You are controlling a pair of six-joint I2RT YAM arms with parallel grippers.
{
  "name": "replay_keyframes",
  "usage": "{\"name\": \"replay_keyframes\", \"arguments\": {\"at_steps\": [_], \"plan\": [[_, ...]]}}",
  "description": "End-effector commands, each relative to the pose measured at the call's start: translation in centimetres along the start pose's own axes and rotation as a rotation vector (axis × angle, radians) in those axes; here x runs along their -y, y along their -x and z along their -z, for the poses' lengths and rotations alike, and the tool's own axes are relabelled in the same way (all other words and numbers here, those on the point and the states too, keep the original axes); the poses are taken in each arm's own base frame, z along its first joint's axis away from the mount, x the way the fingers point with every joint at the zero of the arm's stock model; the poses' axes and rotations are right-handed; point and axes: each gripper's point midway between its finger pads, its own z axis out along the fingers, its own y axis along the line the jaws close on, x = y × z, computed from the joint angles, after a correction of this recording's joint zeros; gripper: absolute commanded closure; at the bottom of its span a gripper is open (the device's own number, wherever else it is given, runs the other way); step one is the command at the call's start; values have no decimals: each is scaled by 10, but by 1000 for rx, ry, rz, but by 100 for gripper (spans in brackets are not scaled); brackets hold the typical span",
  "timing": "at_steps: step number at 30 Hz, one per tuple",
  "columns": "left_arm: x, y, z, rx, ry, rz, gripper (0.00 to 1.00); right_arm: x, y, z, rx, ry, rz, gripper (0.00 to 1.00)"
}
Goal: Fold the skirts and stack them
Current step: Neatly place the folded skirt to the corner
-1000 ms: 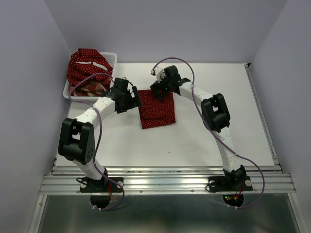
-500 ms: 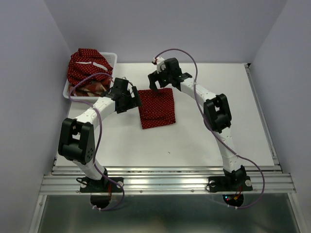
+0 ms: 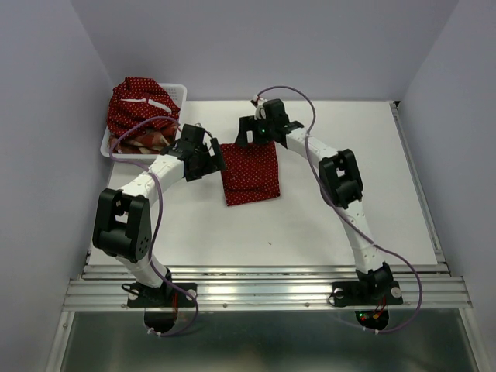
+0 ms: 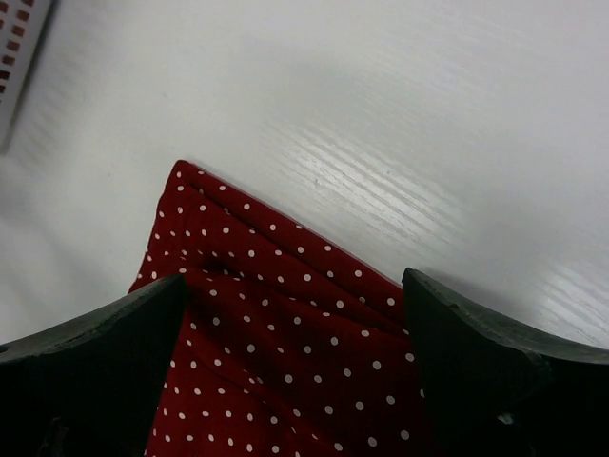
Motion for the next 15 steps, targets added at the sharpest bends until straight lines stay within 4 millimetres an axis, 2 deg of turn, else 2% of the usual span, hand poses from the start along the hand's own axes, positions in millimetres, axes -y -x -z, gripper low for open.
{"name": "replay_keyframes", "arguments": {"at_steps": [1,5,6,7,8,10,11,12,13,15], "plan": [[12,21,17,65,-43,-15,1,0,24,7,75,48,-185,0],[11,19,19,67,-45,-13,1,8,-4,8,15,29,-270,0],[11,18,19,65,-45,-15,1,9,-9,10,6,21,-282,0],[11,18,19,64,-46,-15,1,15,-5,16,17,1,-289,0],[11,16,19,61,-49,-15,1,18,-16,17,-4,-13,-303,0],[11,15,19,59,-52,-15,1,26,-19,26,-11,-16,-329,0],[11,16,19,62,-52,-15,1,23,-20,29,-16,-8,-334,0],[11,15,19,59,-55,-16,1,16,-12,37,1,11,-325,0],[11,15,19,61,-55,-17,1,20,-21,42,-16,5,-337,0],[12,15,19,61,-60,-17,1,15,-21,51,-7,20,-325,0]]}}
